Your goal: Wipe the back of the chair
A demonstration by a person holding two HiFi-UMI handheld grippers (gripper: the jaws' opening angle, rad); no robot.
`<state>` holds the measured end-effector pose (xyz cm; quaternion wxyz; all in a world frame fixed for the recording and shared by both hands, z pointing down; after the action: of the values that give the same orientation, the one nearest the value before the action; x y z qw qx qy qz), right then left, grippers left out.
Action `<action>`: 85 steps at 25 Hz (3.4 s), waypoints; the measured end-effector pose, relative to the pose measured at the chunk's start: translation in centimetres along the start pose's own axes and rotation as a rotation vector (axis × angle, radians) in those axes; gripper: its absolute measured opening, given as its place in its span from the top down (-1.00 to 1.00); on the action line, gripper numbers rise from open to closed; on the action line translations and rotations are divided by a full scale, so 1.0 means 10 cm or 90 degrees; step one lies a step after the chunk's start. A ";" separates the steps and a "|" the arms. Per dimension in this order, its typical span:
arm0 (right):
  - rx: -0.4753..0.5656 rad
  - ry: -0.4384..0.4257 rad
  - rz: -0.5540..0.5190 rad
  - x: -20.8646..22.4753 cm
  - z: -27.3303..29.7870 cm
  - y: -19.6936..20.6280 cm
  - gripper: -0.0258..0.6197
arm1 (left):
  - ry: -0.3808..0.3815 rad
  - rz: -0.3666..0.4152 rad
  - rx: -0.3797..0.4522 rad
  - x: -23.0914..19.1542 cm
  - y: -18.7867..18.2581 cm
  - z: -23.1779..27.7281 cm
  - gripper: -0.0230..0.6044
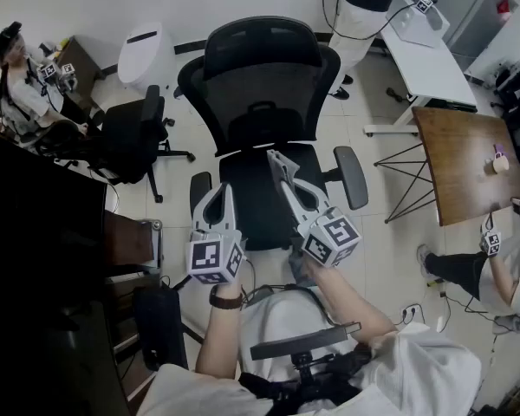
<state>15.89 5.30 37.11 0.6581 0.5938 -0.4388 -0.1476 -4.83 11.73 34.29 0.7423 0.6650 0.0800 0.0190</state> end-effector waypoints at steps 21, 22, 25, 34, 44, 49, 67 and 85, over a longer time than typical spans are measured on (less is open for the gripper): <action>0.027 -0.013 -0.139 1.14 3.77 -1.32 0.86 | 0.014 0.003 0.104 -1.19 -0.87 1.79 0.89; 0.031 0.022 -0.139 1.33 3.71 -1.35 0.86 | 0.020 0.001 0.103 -1.22 -0.88 1.83 0.89; 0.075 0.149 -0.120 1.94 3.26 -1.53 0.86 | 0.037 0.007 0.102 -1.23 -0.91 1.96 0.89; 0.138 0.258 -0.122 2.16 2.79 -1.33 0.86 | 0.056 0.002 0.067 -1.08 -0.79 2.15 0.89; -0.057 -0.061 -0.142 1.01 4.10 -0.21 0.86 | 0.006 -0.001 0.057 -1.21 -0.70 1.99 0.89; -0.085 -0.007 -0.173 1.55 3.79 -0.15 0.86 | -0.003 -0.005 0.048 -1.20 -0.60 1.96 0.89; -0.152 0.166 -0.133 2.39 3.75 0.37 0.86 | -0.056 -0.006 0.028 -1.31 -0.51 1.67 0.89; -0.178 0.342 -0.047 3.41 3.15 0.65 0.86 | 0.000 -0.021 -0.019 -1.37 -0.19 1.94 0.89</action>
<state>9.55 -38.02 53.94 0.8201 0.5307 -0.2028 -0.0680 -15.75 -9.41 35.65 0.7524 0.6525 0.0903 0.0081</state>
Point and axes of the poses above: the fingertips, and each gripper's own axes: z forward along the fingers, x to its right, y out of its underside, the point moved 10 cm from there along -z, backward along the fingers, and after that the axes turned 4 degrees about x, right-handed, at the moved point
